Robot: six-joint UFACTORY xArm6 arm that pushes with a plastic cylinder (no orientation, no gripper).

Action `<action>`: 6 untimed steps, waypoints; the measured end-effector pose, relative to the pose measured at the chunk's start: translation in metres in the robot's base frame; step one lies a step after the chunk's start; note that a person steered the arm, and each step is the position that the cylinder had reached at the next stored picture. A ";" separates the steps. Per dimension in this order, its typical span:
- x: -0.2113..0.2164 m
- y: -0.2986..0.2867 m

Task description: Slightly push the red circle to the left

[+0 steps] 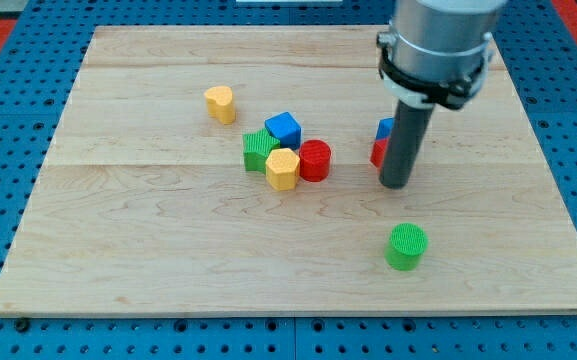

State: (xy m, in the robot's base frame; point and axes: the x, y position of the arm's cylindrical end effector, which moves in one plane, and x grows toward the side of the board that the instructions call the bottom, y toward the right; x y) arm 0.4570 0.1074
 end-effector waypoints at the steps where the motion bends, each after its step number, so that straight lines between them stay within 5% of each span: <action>1: -0.022 -0.012; 4: -0.032 -0.076; 6: -0.098 -0.042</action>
